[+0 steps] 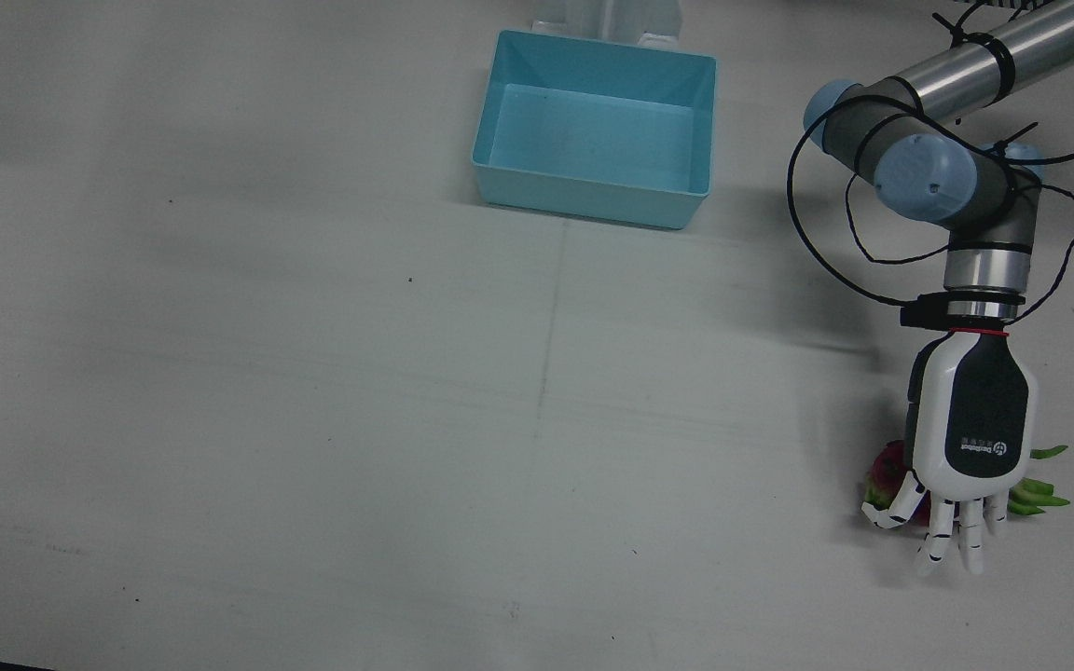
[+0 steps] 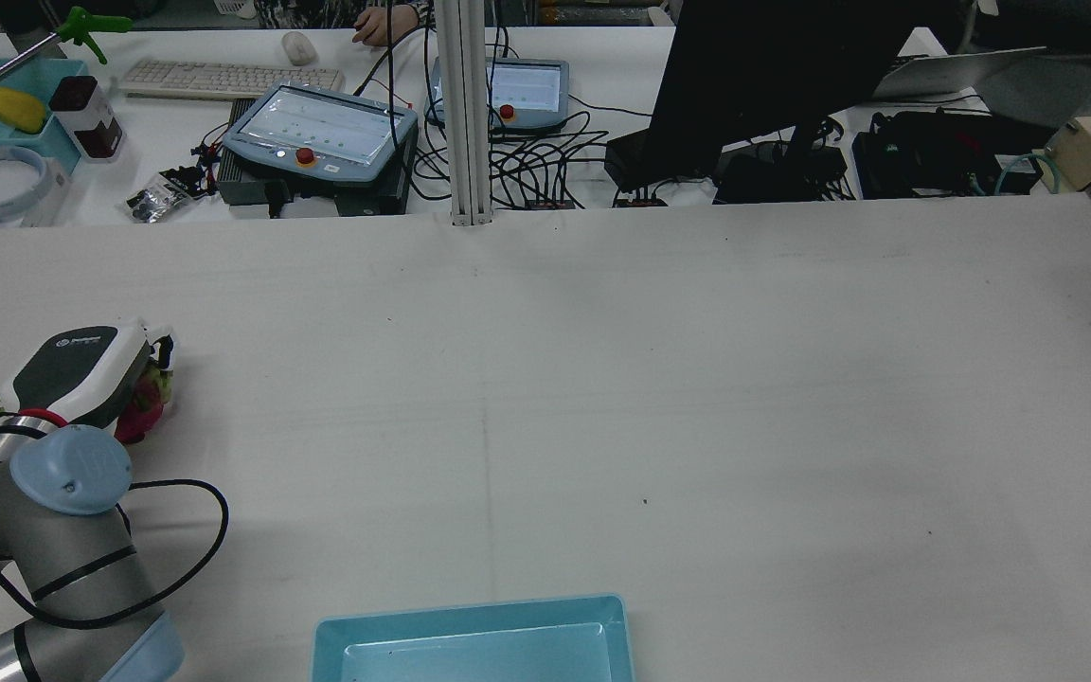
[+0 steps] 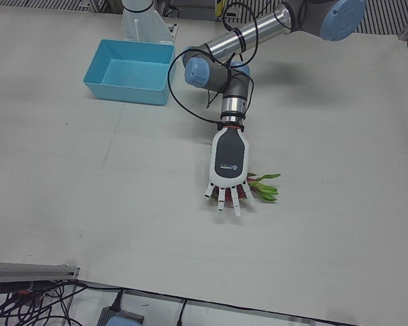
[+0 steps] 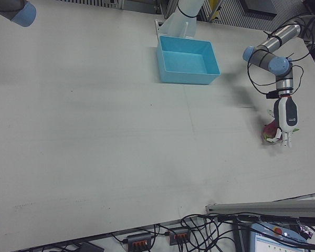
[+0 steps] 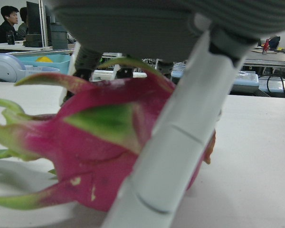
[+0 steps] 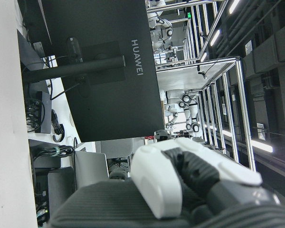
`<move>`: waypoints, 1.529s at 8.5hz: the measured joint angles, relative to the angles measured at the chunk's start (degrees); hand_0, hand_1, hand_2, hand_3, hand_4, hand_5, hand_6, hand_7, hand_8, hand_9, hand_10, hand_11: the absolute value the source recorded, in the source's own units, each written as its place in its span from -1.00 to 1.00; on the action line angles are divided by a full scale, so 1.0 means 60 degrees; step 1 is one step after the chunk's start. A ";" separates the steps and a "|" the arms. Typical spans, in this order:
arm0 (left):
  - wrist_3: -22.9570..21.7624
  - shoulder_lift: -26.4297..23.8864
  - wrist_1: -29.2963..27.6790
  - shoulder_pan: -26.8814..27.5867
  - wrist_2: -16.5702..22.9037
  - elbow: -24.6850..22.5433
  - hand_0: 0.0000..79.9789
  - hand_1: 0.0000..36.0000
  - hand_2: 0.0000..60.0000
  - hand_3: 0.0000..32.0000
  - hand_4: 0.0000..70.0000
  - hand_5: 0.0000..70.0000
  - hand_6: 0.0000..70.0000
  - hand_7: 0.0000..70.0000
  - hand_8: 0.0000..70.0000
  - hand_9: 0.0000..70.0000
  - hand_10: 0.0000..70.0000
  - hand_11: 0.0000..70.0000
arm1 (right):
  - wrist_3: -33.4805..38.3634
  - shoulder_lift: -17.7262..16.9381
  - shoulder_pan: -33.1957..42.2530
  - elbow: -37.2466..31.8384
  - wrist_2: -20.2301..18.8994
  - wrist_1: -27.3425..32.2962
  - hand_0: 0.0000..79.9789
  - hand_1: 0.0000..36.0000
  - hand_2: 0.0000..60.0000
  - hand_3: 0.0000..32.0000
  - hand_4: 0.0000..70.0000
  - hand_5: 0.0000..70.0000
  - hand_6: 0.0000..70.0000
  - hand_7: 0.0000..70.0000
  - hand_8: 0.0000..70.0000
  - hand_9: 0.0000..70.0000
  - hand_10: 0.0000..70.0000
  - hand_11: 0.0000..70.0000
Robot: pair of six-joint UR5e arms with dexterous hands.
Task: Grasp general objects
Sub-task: 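Lift the dragon fruit with the left hand and carry it toward the blue tray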
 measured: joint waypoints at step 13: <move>0.0212 -0.2347 0.2286 0.0669 0.0556 -0.2078 1.00 1.00 1.00 -1.00 -0.31 1.00 0.45 1.00 0.92 1.00 0.93 1.00 | -0.0005 0.0000 0.0005 0.0000 -0.0001 0.0000 -1.00 -1.00 -1.00 -1.00 -1.00 -1.00 -1.00 -1.00 -1.00 -1.00 -1.00 -1.00</move>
